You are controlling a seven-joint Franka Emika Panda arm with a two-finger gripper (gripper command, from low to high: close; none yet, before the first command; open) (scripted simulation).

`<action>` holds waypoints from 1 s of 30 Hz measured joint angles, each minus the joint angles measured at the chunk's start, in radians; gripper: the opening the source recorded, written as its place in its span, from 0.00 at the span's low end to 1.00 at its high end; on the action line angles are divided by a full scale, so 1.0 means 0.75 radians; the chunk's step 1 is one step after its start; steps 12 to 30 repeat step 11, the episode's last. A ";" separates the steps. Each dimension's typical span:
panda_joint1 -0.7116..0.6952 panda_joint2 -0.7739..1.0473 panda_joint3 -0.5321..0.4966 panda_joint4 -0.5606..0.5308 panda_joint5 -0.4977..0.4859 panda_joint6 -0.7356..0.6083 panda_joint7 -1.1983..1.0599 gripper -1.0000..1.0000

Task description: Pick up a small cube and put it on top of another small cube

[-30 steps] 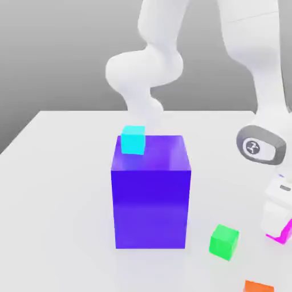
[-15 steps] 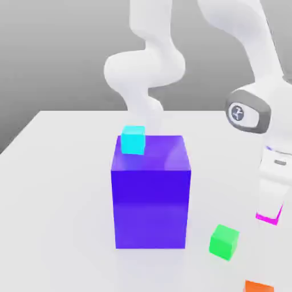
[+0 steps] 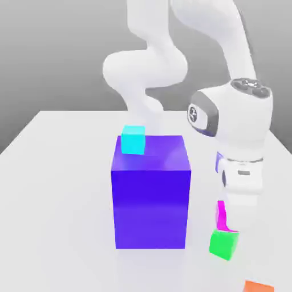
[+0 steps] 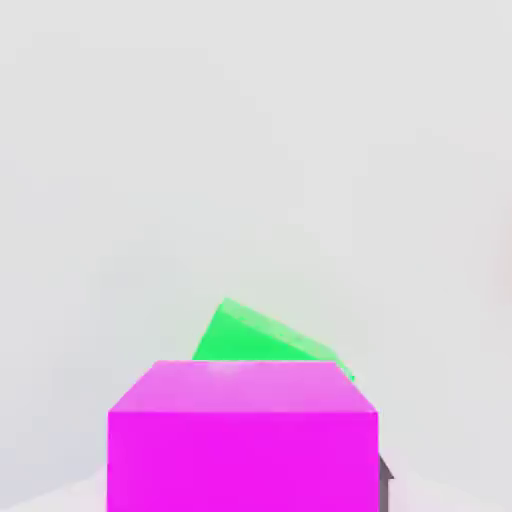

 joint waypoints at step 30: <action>0.000 -0.098 0.011 -0.005 0.049 -0.088 -0.037 1.00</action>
